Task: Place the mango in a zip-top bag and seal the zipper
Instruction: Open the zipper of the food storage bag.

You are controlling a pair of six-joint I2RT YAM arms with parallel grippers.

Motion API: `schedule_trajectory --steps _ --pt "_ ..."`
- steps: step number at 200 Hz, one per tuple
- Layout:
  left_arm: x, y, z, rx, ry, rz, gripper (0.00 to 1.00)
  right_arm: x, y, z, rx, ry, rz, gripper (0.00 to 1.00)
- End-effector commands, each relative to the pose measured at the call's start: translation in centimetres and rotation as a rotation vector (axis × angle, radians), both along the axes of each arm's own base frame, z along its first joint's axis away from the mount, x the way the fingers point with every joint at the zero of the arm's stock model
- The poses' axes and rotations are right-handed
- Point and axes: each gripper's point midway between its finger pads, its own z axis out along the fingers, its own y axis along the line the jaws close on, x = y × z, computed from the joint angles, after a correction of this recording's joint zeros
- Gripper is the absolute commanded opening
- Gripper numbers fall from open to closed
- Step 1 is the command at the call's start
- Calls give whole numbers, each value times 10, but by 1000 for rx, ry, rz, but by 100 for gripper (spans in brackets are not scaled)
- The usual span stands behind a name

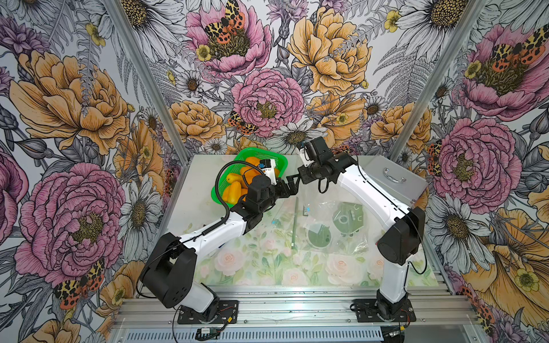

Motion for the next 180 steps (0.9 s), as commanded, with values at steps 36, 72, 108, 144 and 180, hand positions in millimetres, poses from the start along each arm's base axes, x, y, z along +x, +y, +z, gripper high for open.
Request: schedule_trajectory --steps 36,72,108,144,180 --pt "3 -13 -18 47 44 -44 98 7 1 -2 22 -8 -21 0" --pt "19 -21 -48 77 103 -48 80 4 -3 -5 21 -1 -55 0" --pt "29 -19 -50 81 103 -6 29 -1 -24 -17 10 14 -197 0" --pt "31 -22 -44 69 96 14 0 -7 -35 -42 23 52 -340 25" --pt "27 -28 -37 33 88 25 0 -9 -26 -55 67 75 -401 58"
